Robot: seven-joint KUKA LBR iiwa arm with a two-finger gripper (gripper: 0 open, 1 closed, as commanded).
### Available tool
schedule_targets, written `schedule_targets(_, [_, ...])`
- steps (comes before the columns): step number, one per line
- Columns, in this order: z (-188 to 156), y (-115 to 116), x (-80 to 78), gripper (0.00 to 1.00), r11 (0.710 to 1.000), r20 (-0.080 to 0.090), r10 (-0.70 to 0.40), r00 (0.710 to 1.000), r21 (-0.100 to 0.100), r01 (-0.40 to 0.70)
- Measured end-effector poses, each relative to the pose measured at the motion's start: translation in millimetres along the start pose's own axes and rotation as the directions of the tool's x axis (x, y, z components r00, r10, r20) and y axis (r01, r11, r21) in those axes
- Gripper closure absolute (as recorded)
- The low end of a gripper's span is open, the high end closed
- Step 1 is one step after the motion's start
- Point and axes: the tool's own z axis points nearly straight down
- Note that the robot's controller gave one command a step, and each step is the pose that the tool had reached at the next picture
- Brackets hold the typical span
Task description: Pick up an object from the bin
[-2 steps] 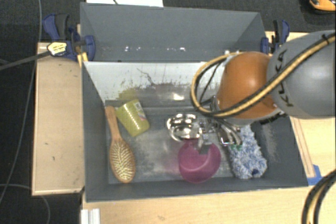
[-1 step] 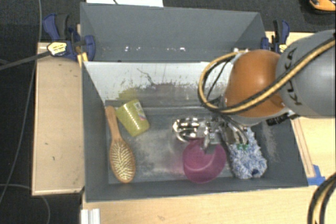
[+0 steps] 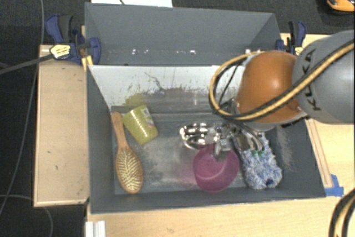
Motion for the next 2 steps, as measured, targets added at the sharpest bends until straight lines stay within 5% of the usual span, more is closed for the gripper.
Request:
schedule_targets(1, [-4.7,-2.5,4.9,1.00,1.000,-0.003,0.021,1.000,0.000,-0.021])
schedule_targets(2, [-90.3,-83.1,-17.2,1.00,0.993,0.008,-0.115,0.993,0.007,0.115])
